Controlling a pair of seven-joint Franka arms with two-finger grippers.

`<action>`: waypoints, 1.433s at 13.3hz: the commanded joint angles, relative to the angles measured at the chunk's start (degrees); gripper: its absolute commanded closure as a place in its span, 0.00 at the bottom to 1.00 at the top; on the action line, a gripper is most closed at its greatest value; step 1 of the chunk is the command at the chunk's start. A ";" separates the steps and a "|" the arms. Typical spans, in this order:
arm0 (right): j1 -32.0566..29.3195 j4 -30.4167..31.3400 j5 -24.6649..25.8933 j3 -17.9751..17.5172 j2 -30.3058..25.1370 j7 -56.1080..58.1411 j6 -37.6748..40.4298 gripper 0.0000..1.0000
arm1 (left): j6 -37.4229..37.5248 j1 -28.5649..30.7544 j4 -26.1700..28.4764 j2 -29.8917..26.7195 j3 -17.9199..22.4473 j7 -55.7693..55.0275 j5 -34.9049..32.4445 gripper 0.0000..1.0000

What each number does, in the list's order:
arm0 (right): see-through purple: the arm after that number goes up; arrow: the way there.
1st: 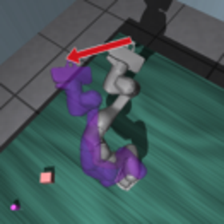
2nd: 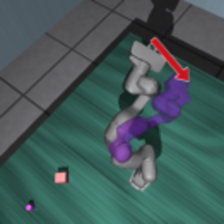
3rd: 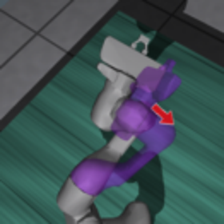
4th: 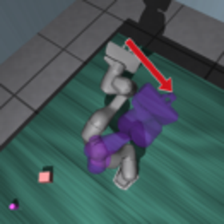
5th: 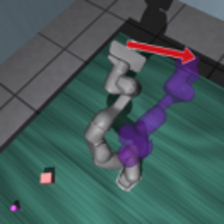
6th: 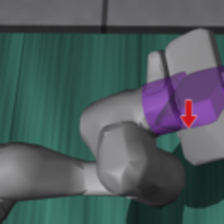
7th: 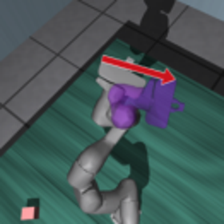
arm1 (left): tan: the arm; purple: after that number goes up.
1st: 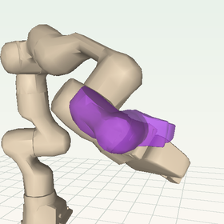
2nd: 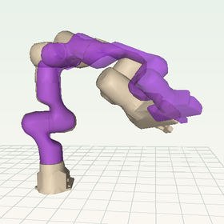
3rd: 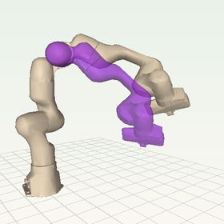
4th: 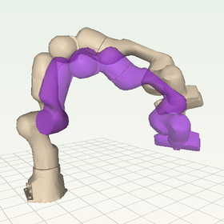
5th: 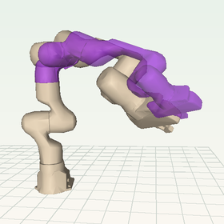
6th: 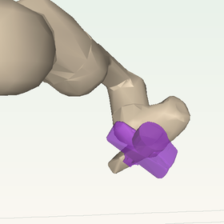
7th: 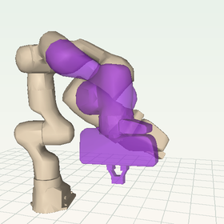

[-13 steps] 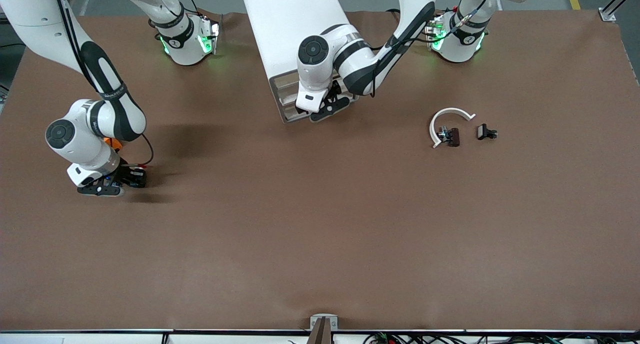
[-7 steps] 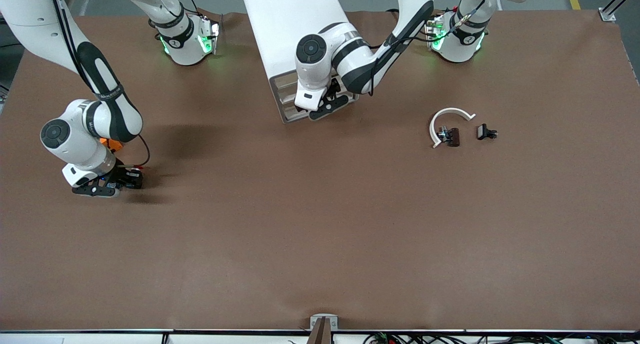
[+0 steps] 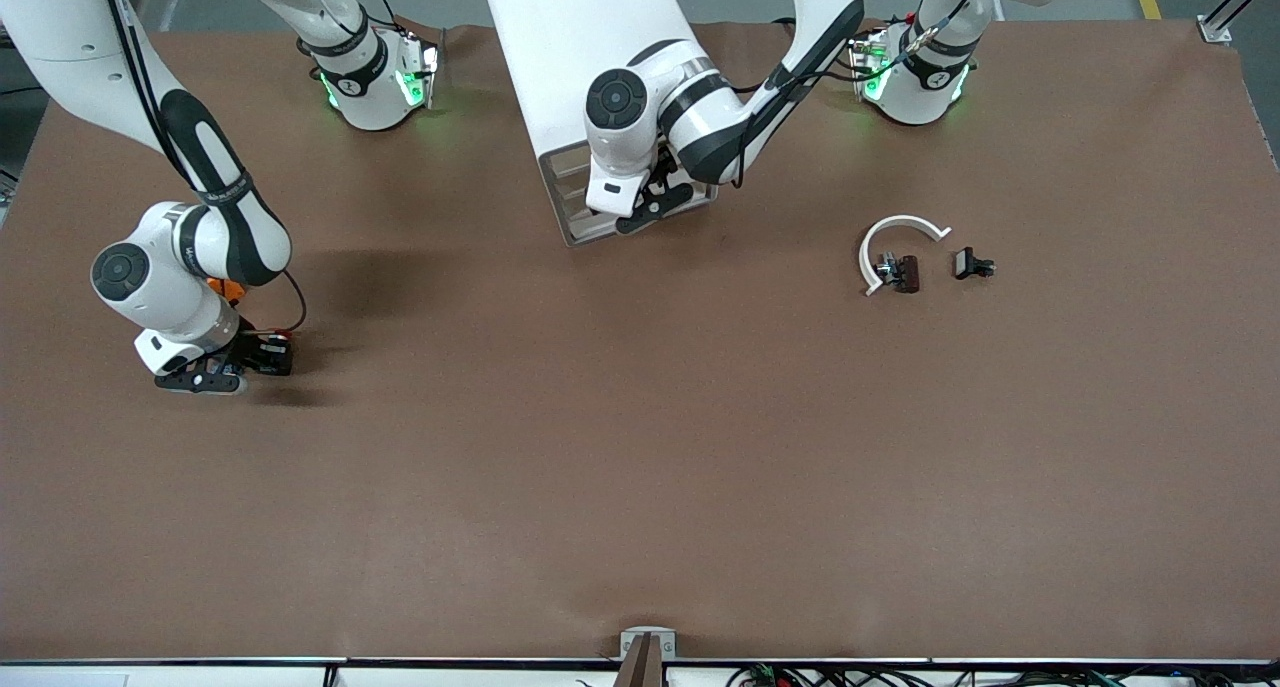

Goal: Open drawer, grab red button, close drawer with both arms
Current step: 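Push the drawer closed with the left gripper while the right gripper lowers, then release the red button on the table and withdraw both grippers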

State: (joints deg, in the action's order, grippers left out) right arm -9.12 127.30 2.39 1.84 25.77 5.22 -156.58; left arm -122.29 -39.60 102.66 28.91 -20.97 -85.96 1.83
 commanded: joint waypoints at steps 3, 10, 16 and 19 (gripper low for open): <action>-0.02 -0.39 0.60 -0.52 0.33 -0.38 0.31 0.21 | 1.79 0.14 -1.15 1.14 -0.31 -0.79 0.46 0.00; -0.02 -3.80 0.60 -0.79 -2.74 0.23 5.64 0.00 | 1.61 7.95 -1.94 1.32 0.66 4.91 -3.32 0.00; -0.37 -21.36 0.51 -0.79 -9.50 0.40 40.77 0.00 | 1.70 19.89 -1.32 0.36 0.66 15.10 -4.03 0.00; -0.55 -28.76 -0.89 -0.61 -12.31 0.32 53.19 0.00 | 1.79 26.05 -0.80 0.01 0.66 23.09 -5.43 0.00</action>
State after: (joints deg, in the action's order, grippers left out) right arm -9.08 102.15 2.30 1.41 14.67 5.23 -108.68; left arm -121.51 -16.73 101.49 29.74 -19.74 -66.60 -1.78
